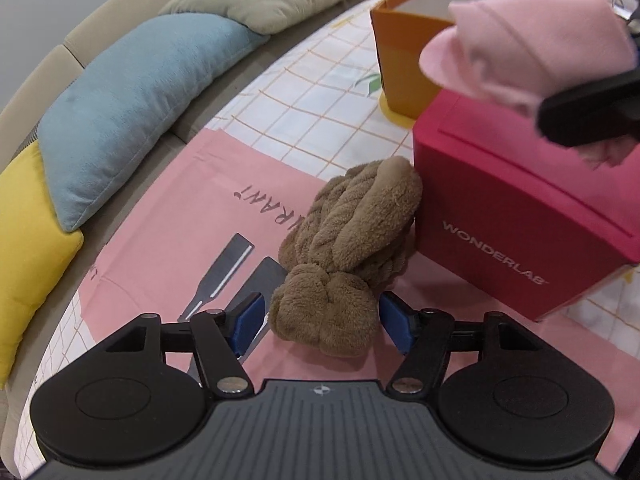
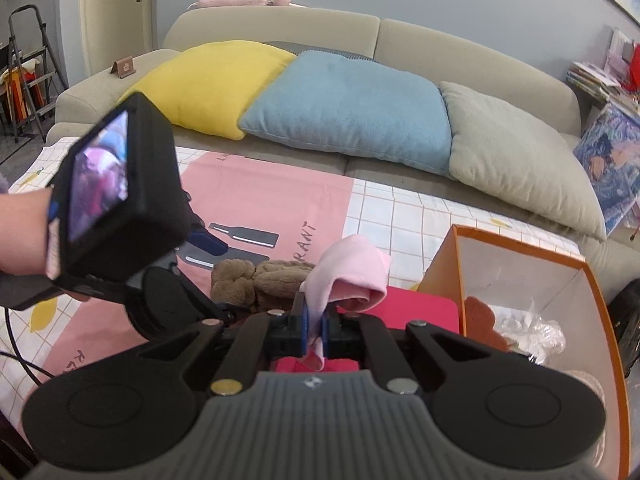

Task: Organize soft objects
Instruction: 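Grasp pink cloth with right tool while left tool grasps brown knotted plush, then carry pink cloth and brown plush over the orange box with both tools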

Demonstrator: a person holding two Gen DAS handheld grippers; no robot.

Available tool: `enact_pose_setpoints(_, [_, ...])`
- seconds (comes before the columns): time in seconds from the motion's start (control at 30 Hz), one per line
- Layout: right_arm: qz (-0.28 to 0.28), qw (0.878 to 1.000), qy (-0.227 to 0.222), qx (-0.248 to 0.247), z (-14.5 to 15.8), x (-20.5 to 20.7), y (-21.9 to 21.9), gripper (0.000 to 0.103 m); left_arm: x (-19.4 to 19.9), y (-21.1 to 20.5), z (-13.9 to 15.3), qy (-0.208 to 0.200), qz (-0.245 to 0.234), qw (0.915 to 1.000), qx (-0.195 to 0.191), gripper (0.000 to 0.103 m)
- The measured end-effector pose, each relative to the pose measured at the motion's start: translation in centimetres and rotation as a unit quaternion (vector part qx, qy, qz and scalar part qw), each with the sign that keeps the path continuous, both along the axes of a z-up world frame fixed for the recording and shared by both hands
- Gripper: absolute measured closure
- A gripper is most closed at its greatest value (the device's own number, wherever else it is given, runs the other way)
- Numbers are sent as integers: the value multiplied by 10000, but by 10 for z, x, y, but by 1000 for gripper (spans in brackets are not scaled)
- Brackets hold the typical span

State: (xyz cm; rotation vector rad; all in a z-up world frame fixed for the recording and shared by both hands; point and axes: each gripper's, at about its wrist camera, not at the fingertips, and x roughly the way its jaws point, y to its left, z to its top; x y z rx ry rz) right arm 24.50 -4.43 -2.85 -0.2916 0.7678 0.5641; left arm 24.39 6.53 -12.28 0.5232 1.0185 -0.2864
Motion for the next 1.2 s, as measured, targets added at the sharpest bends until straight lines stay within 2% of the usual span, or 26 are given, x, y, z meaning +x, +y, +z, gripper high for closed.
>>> enact_pose_setpoints(0.1, [-43,10000,46,52,0,2,-3,99,4,-2,-7,70,69,9999,136,33])
enact_pose_setpoints(0.33, [-111,9998,50,123,2,5,-9,99,-4,-2,1,-55,188,9998,91,68])
enact_pose_setpoints(0.53, [-140,9996,4,235,8,2,-14,99,-15,1,18,-319,382,9988,16,72])
enact_pose_setpoints(0.83, [-37,9991,-180,374,24,-12,-20,99,-42,9,71,-824,626,9943,-263,72])
enact_pose_setpoints(1.03, [67,9984,-386,401,34,-22,-26,99,-63,8,112,-1222,922,9862,-627,72])
enact_pose_setpoints(1.2, [48,9978,-525,396,40,-27,-39,99,-73,-5,142,-1468,992,9796,-942,72])
